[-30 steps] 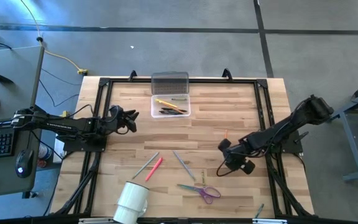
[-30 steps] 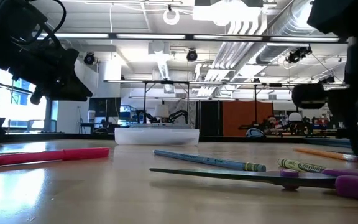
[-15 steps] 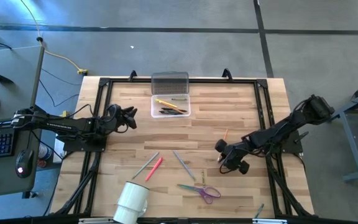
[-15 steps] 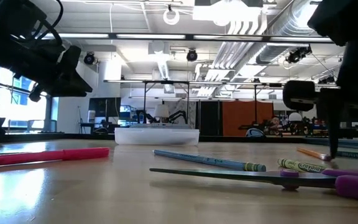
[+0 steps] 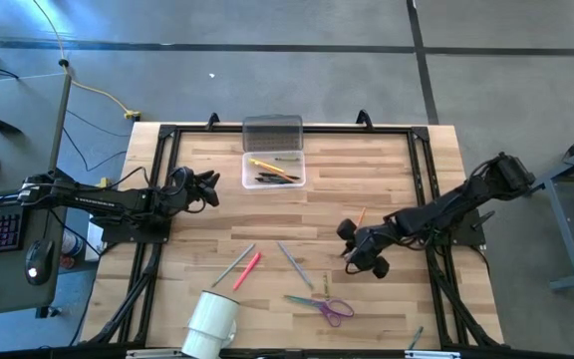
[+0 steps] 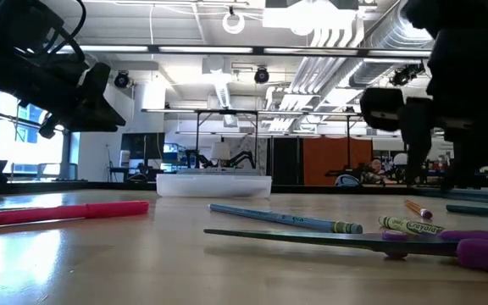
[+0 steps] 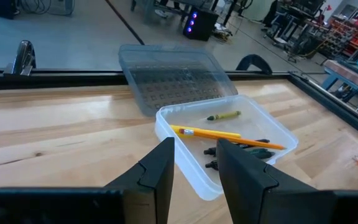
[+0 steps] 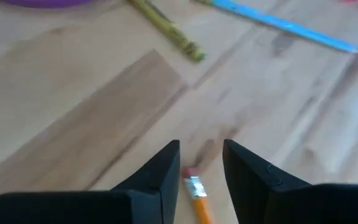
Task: Pick & place school supplies into a supply box
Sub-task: Put the orange pencil into the supply box
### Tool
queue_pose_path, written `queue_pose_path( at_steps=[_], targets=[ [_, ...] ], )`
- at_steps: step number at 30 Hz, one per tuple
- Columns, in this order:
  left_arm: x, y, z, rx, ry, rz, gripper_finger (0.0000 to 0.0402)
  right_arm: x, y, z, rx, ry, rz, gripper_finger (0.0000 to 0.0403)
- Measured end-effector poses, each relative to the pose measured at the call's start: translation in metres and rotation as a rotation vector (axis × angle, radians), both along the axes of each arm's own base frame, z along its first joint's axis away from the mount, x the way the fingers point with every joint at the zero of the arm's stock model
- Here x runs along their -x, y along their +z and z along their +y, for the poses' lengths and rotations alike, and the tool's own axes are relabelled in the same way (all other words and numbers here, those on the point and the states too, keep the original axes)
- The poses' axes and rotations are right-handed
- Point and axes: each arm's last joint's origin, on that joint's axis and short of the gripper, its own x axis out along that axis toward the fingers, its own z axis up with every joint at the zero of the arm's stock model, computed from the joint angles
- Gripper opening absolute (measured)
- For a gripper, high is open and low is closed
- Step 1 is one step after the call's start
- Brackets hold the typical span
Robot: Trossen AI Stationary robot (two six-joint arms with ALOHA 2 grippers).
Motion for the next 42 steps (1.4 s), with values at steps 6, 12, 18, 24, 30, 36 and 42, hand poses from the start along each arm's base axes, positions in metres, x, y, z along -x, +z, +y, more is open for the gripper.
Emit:
queue_pose_path(
  at_steps=[6,12,18,24,30,36,42],
  targets=[
    [0.000,0.000,0.000,-0.001,-0.001,0.005,0.0156,0.007,-0.014,-0.015,-0.040,-0.011,-0.019,0.0107],
    [0.000,0.000,0.000,-0.001,0.000,0.005,0.0156,0.012,-0.027,-0.035,-0.048,-0.038,0.003,0.0107],
    [0.000,-0.001,0.000,-0.001,-0.001,0.009,0.0156,0.006,-0.037,-0.041,-0.104,0.024,0.010,0.0107],
    [0.000,-0.001,0.000,-0.001,-0.001,0.008,0.0156,-0.002,-0.054,-0.049,-0.174,0.034,0.019,0.0091],
    [0.000,-0.001,0.000,-0.016,-0.007,0.027,0.0156,-0.008,-0.067,-0.053,-0.237,0.054,0.010,0.0031],
    [0.000,-0.001,0.000,-0.035,-0.015,0.050,0.0156,-0.023,-0.059,-0.055,-0.302,-0.015,-0.095,0.0012],
    [0.000,-0.001,0.000,-0.036,-0.016,0.050,0.0156,-0.076,-0.020,-0.058,-0.217,-0.055,-0.302,0.0003]
  ],
)
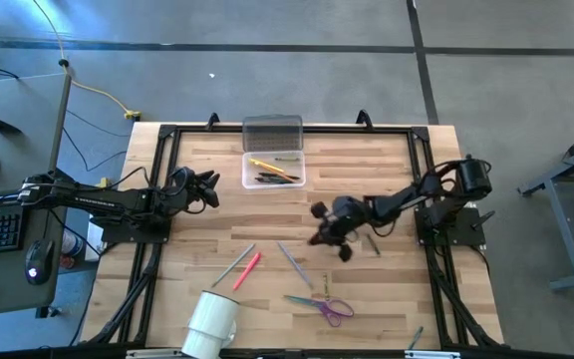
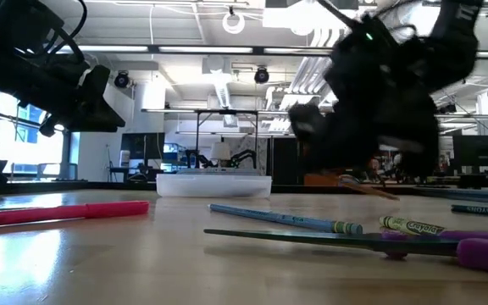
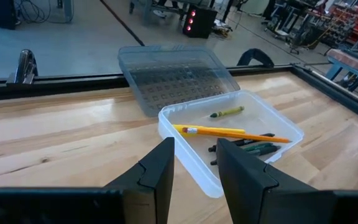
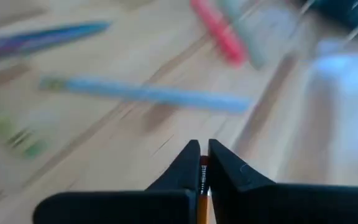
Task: Pick & place school supplies into a supply box
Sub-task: Put the orange pencil into the supply box
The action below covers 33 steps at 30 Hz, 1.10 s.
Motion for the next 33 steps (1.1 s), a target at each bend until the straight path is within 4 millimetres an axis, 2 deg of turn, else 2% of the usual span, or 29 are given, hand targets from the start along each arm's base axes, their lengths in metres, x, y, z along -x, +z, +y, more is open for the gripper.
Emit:
queue_pose_path(
  at_steps=[3,7,12,14,17,23,27,33],
  targets=[
    [0.000,0.000,0.000,0.000,0.000,-0.002,0.0156,-0.027,0.024,-0.006,0.088,-0.004,-0.051,0.0003],
    [0.000,0.000,0.000,0.002,0.001,-0.008,0.0156,-0.064,0.062,-0.024,0.228,0.009,-0.075,0.0002],
    [0.000,0.001,0.000,0.003,0.000,-0.011,0.0156,-0.117,0.080,-0.057,0.253,-0.070,-0.064,0.0001],
    [0.000,0.001,0.000,0.004,-0.004,-0.014,0.0156,-0.138,0.079,-0.074,0.258,-0.121,-0.081,0.0001],
    [-0.001,0.001,0.000,0.008,-0.014,-0.015,0.0156,-0.161,0.068,-0.098,0.276,-0.186,-0.047,0.0001],
    [-0.001,0.001,0.000,0.008,-0.012,-0.015,0.0156,-0.192,0.056,-0.127,0.326,-0.291,-0.051,0.0000],
    [0.000,0.000,0.000,0.006,-0.010,-0.010,0.0156,-0.198,0.050,-0.141,0.333,-0.388,-0.032,0.0000],
    [0.000,0.000,0.000,-0.006,0.006,0.006,0.0156,-0.193,0.048,-0.158,0.363,-0.496,-0.008,0.0018]
  ],
)
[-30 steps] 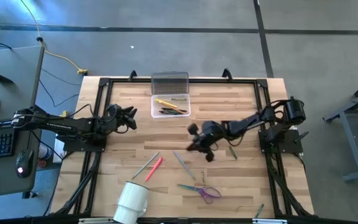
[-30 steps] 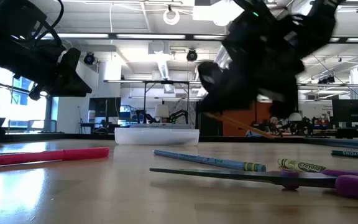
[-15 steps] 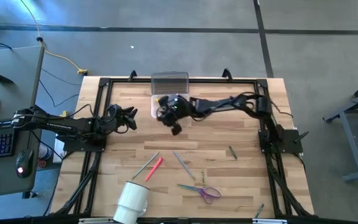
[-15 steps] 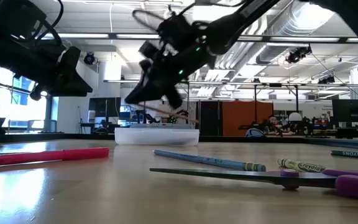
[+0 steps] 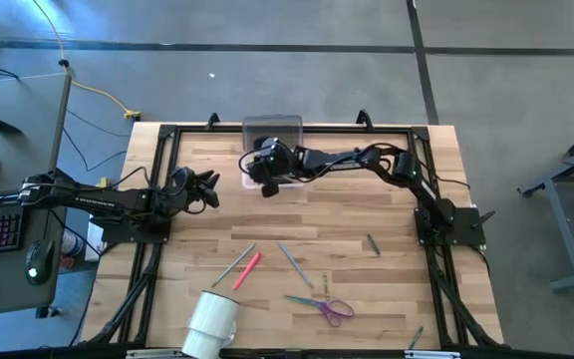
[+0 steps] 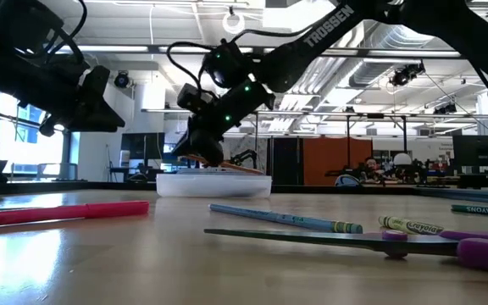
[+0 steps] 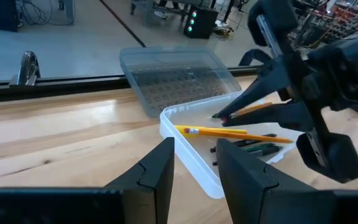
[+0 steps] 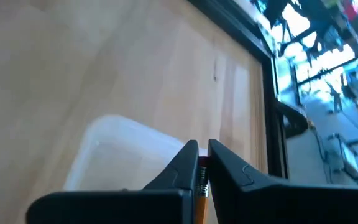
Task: Pick & place school supplies into a supply box
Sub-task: Put the orange pencil into the supply box, then put the top dark green crayon into the supply box
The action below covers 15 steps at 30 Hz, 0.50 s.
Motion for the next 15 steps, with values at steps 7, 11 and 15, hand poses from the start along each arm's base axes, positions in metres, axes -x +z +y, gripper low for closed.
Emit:
queue_pose_path(
  at_steps=[7,11,15],
  targets=[
    [0.000,0.000,0.000,0.000,0.001,0.000,0.0156,0.005,-0.003,-0.013,-0.061,-0.034,-0.004,0.0045],
    [0.000,0.000,0.000,0.000,0.001,-0.001,0.0156,0.003,-0.001,-0.010,-0.086,0.002,-0.041,0.0060],
    [0.000,0.000,0.000,0.005,0.003,-0.006,0.0156,0.000,0.000,0.002,-0.090,0.031,-0.039,0.0063]
  ],
)
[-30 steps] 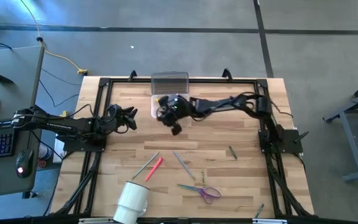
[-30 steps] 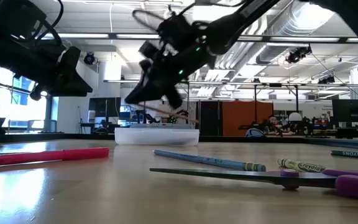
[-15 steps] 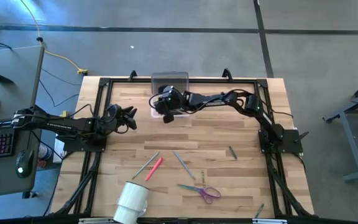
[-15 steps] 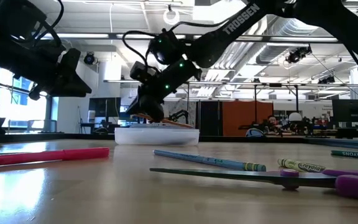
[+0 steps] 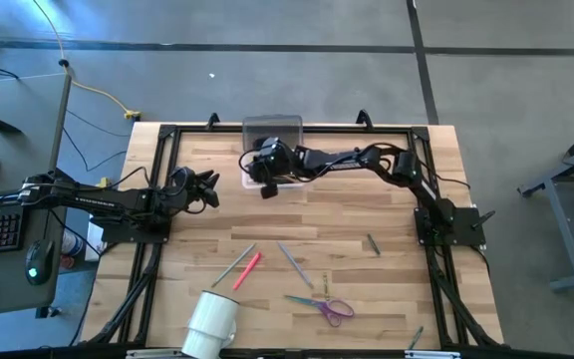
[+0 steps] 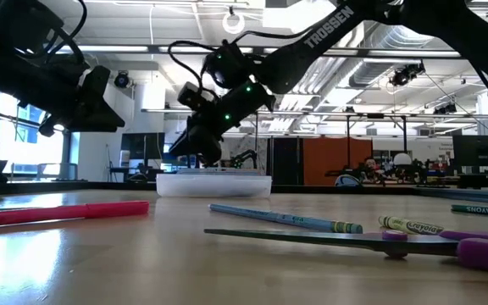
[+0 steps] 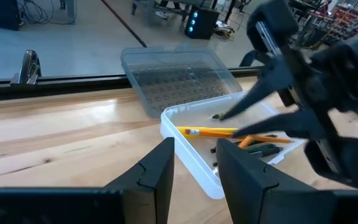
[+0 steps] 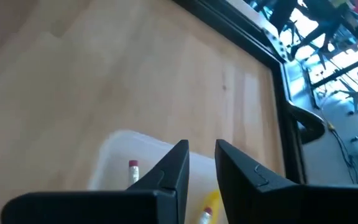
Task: Pick & place school supplies into a supply box
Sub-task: Put the top dark green crayon into the supply box
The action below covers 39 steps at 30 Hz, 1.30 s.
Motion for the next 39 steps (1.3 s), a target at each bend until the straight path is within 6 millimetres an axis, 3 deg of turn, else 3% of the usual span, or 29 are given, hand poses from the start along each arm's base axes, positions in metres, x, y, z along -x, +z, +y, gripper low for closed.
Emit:
queue_pose_path(
  at_steps=[6,13,19,28,35,39],
  targets=[
    [0.000,0.000,0.000,0.000,0.000,-0.001,0.0156,-0.008,0.004,0.047,-0.101,0.129,0.007,0.0063],
    [0.000,0.000,0.000,0.000,-0.001,0.001,0.0156,0.009,0.025,0.113,0.111,0.139,0.254,0.0062],
    [0.000,0.000,0.000,0.001,-0.001,0.004,0.0156,0.047,0.044,0.157,0.231,0.114,0.553,0.0063],
    [0.000,0.000,0.000,0.005,-0.011,-0.001,0.0156,0.113,0.092,0.197,0.273,-0.186,0.731,0.0059],
    [0.000,0.000,0.000,0.006,-0.014,-0.002,0.0156,0.176,0.143,0.198,-0.107,-0.527,0.726,0.0038],
    [-0.001,0.000,0.000,0.009,-0.020,-0.002,0.0156,0.208,0.159,0.213,-0.283,-0.562,0.610,0.0026]
  ],
)
